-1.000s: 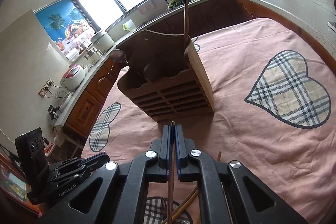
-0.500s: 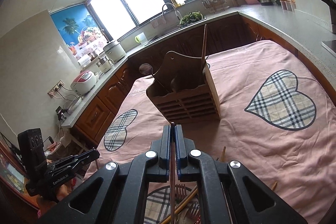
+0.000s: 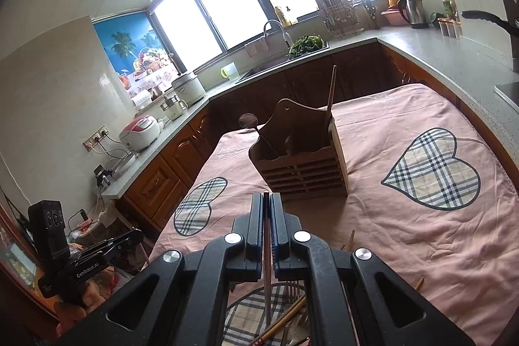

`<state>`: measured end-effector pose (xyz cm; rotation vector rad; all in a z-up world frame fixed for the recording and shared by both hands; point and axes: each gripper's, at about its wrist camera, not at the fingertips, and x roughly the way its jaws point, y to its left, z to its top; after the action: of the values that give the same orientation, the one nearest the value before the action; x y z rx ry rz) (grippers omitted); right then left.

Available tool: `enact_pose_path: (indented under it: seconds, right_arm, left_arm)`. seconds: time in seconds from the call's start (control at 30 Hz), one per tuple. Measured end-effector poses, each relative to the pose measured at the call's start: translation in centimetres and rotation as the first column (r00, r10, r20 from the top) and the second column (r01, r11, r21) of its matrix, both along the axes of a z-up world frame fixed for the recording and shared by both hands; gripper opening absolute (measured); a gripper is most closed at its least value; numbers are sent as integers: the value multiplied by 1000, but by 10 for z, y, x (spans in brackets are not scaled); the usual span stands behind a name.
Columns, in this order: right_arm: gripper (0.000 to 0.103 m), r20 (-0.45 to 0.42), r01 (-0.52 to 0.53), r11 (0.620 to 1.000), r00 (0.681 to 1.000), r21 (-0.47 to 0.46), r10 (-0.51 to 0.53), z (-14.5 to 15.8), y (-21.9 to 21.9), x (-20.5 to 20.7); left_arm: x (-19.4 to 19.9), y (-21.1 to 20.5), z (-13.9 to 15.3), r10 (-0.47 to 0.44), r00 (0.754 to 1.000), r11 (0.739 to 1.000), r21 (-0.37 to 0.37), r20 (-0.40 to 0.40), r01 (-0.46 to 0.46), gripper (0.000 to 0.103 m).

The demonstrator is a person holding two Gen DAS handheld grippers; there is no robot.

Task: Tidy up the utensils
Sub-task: 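Lift the metal utensil with the left tool toward the holder while the right tool carries its chopstick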

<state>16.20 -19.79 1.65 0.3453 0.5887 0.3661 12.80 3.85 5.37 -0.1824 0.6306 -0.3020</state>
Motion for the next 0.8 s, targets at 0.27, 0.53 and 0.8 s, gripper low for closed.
enact_pose_path:
  seconds: [0.27,0.53,0.8]
  right_arm:
    - [4,33,17,1000,999,-2,-17,11,-4,-3]
    - [4,56,36,999,998,1,-36,18,-9,1]
    - [4,61,40,999,997,8,-40,18,-12,7]
  left_arm:
    - [-1,8,13,38,998,999,-32,43,-37,3]
    - [5,8,23,49,996,997,-57,69,-45,3]
    - [12,10,32,58,994,995,-80,91,-51,3]
